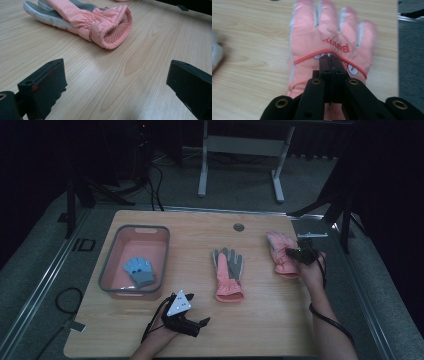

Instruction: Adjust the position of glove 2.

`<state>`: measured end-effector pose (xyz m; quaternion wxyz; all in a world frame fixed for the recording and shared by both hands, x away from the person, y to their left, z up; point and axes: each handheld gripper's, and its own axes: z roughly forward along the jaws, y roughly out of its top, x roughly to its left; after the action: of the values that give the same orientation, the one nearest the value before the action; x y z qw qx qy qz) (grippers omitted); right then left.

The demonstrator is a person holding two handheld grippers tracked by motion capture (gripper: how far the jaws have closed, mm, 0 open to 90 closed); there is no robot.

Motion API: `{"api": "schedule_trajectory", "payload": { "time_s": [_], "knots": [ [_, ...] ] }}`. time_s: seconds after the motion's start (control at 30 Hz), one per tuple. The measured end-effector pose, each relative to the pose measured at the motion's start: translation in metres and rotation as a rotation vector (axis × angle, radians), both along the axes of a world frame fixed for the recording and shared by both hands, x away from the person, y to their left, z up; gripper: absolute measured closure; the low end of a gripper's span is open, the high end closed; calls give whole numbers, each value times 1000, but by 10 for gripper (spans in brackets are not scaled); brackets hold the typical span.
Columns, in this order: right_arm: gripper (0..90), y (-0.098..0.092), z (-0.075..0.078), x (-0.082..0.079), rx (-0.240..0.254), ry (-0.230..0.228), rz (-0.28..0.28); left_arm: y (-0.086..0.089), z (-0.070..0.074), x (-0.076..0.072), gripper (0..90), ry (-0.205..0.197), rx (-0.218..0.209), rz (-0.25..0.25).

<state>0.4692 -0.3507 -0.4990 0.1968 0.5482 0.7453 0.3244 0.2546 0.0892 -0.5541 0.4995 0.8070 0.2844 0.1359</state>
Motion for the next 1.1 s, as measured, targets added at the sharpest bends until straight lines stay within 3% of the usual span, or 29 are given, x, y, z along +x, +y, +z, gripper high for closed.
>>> {"api": "schedule_trajectory", "payload": {
  "time_s": [0.03,0.1,0.2,0.3,0.4,0.63,0.73,0.87,1.1],
  "knots": [
    [900,0,0,0,0,0,0,0,0,0,27,0,0,0],
    [900,2,16,-16,26,-24,-40,-1,0,0,27,-4,4,0],
    [900,5,26,-32,6,-32,-62,-1,1,-1,27,-10,7,-1],
    [899,7,38,-50,17,-43,-78,0,1,0,27,-12,8,3],
    [899,11,49,-67,23,-60,-83,-1,1,0,27,-17,15,8],
    [899,22,62,-99,15,-88,-31,-2,2,-1,27,-23,22,4],
    [898,24,61,-112,21,-89,-25,-1,2,-1,27,-24,24,11],
    [898,25,48,-122,33,-75,-48,-1,2,-2,27,-24,23,20],
    [898,28,20,-120,29,-43,-71,-2,0,-1,27,-16,24,17]
  ]
}}
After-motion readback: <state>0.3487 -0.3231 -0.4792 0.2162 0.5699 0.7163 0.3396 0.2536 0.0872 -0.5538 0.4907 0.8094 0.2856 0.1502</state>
